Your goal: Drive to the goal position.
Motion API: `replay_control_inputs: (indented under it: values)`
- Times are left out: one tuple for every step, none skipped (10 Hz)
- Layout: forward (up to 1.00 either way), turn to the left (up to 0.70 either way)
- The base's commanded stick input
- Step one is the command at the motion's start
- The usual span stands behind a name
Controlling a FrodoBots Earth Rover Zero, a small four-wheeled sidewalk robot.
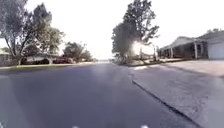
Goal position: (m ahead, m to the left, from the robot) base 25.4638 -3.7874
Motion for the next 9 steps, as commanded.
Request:
replay_control_inputs:
  values:
    - [1.00,0.00]
    - [1.00,-0.02]
    - [1.00,-0.22]
    - [1.00,-0.31]
    - [1.00,-0.14]
    - [1.00,0.00]
    - [1.00,0.00]
    - [1.00,0.00]
    - [1.00,-0.02]
